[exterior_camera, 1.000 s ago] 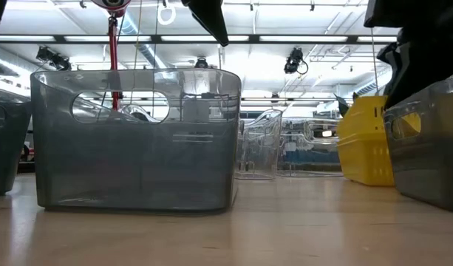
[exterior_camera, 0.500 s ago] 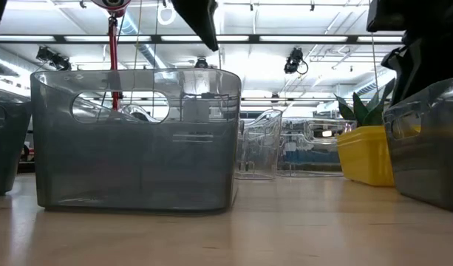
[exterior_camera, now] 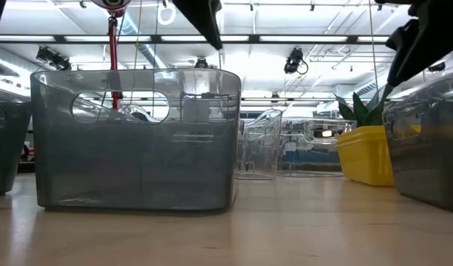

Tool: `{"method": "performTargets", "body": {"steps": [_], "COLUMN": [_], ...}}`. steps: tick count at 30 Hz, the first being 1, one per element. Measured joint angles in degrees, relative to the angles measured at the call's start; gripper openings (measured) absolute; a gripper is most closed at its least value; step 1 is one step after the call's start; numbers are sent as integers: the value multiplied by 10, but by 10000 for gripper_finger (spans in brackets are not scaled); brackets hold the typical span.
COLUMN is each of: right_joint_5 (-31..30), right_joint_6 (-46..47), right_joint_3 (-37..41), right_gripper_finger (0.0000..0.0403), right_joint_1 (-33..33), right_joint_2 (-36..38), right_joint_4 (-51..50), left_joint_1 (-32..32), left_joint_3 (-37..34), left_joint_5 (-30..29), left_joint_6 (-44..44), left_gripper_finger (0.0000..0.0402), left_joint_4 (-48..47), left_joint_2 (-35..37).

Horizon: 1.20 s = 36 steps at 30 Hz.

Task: Stack baskets by color
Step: Adjust the left black bin

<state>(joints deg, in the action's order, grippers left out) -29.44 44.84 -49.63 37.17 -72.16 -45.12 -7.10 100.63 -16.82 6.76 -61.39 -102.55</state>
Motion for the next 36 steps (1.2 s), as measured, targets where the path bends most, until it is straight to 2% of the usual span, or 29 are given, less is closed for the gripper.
{"method": "performTargets", "body": {"steps": [9,14,20,27,32,36], "right_joint_5": [2,7,-10,-57,-90,-128], "right_joint_6": [-11,-9,-22,-92,-148,-212], "right_joint_3": [0,0,0,2,44,81], "right_gripper_finger": [191,201,208,201,191,186], "right_joint_1": [0,-2,-2,-23,-51,-67], "right_joint_2": [1,1,2,24,79,138], "right_joint_4": [-2,-3,-23,-43,-6,56], "left_joint_1": [-3,-16,-58,-137,-179,-197], "left_joint_3": [-211,-280,-316,-319,-319,-319], "left_joint_5": [1,6,39,58,50,46], "left_joint_6": [-29,-67,-124,-225,-276,-352], "left_gripper_finger": [142,142,142,142,142,142], "left_joint_4": [110,141,160,166,185,200], "left_joint_2": [66,128,188,209,205,204]}}
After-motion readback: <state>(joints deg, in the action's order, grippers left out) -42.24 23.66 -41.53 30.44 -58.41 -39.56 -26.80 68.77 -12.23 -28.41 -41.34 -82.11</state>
